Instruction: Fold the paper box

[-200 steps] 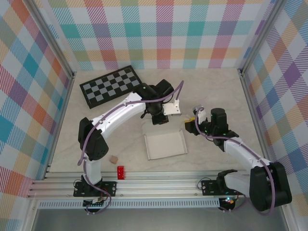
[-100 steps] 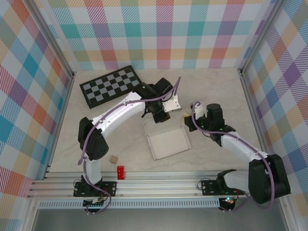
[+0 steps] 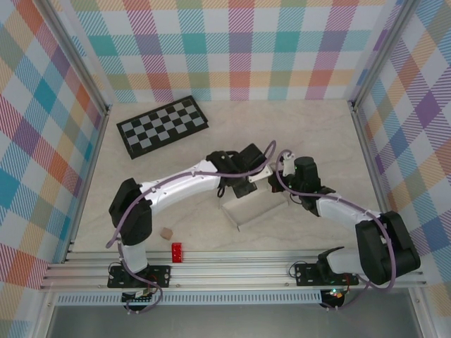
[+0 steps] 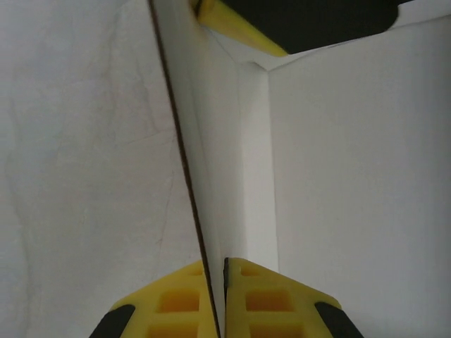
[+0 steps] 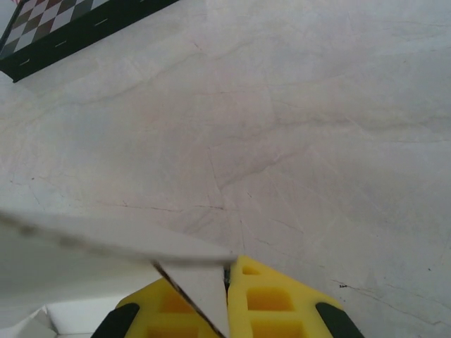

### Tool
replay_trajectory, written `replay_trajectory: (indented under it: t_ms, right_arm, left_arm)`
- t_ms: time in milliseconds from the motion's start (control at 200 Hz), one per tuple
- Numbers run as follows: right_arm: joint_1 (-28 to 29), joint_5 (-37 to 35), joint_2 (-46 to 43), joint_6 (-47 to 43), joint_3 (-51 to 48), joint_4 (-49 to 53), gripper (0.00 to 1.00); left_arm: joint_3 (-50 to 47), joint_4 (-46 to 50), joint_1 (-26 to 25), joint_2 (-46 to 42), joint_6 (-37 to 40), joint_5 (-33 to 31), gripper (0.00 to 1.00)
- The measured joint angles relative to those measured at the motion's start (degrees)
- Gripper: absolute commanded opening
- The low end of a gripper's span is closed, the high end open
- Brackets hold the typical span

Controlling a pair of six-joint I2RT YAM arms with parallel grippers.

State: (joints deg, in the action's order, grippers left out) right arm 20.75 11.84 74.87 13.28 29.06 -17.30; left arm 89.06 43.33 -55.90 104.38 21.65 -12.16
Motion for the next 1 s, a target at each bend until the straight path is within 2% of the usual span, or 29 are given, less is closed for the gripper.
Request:
replay_trajectory:
  t_ms: [155,310,350,420,565,690,885,945,1000]
  right_arm:
    - [0.3,1.6,-0.1,-0.1,-4.9,-8.4,0.0]
    - [0.7,2.2,-2.4,-0.8,-6.5,-8.4,0.0]
    - [0.7,2.0,-3.5,-0.9,-6.5,-7.0,0.03]
    - [0.7,1.3,-5.8,-1.0,-6.1,-3.3,0.2]
    - [0.6,-1.0,-12.0,0.1,-5.3,6.0,0.35]
    - [0.6,-2.5,-20.7,1.3,-6.2,13.2,0.38]
    - [0.6,-7.0,-32.1,4.0,-6.2,25.6,0.46]
    - [0.6,-9.2,-35.0,5.9,-5.9,30.0,0.45]
    - [0.6,-10.9,-37.4,7.5,-5.7,33.4,0.39]
  left_arm:
    - [-10.1,-8.6,-4.1,-4.8,0.1,-9.3,0.0]
    - [-15.0,-12.7,-7.5,-6.9,-0.3,-15.9,0.0]
    - [-15.1,-12.9,-7.8,-6.9,-0.7,-16.5,0.0]
    - [-15.1,-13.3,-8.5,-6.9,-1.3,-17.2,0.0]
    - [-15.5,-14.5,-11.8,-6.8,-2.3,-19.1,0.0]
    - [-16.7,-15.9,-13.7,-6.5,-3.0,-21.1,0.0]
    - [-18.3,-16.6,-13.9,-5.4,-3.7,-22.3,0.0]
    - [-18.7,-16.7,-14.0,-4.6,-3.7,-22.7,0.0]
    - [-19.1,-16.7,-14.1,-4.0,-3.9,-22.9,0.0]
